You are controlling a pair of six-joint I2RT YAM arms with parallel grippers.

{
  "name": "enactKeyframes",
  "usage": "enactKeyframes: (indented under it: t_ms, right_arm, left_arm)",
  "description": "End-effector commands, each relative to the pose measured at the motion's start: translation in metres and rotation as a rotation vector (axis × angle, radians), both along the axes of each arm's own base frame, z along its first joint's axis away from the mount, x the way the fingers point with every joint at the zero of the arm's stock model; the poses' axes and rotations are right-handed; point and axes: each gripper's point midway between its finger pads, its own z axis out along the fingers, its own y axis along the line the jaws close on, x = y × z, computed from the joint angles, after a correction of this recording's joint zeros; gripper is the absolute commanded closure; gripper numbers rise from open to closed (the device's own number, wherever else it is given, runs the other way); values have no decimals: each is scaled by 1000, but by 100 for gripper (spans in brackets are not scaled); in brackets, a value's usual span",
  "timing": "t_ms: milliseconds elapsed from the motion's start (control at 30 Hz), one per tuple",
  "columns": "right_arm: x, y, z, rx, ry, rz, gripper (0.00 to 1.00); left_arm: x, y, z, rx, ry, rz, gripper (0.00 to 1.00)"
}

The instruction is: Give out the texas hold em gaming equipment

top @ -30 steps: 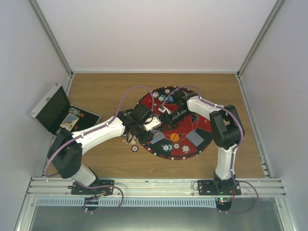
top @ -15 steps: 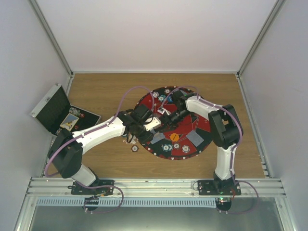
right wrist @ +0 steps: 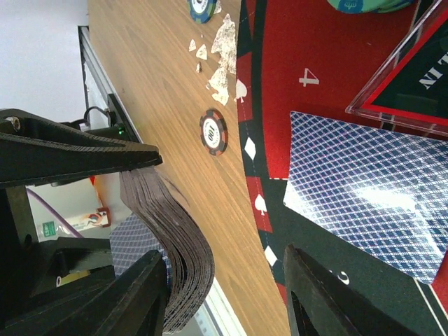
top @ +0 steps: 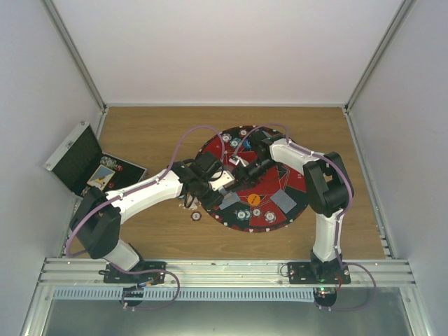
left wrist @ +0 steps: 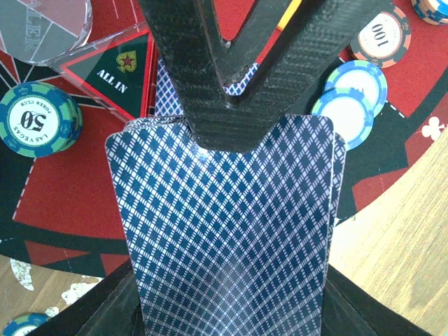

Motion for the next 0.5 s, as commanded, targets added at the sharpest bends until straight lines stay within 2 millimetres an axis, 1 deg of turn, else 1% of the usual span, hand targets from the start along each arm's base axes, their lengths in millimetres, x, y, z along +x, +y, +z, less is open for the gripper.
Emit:
enactKeyframes:
  t_ms: [0,267,467]
  right_arm:
    - [12,-6,4,-34,-53,-24,54]
    - [15,-12,7,-39,-61,-38,55]
    - [18,-12,13,-20,-66,-47,57]
  left_arm:
    - [8,-12,13,-44,-42,-17,46]
    - [7,-12,12,-43,-40,-16,47]
    - [7,-12,12,-42,-43,-19,47]
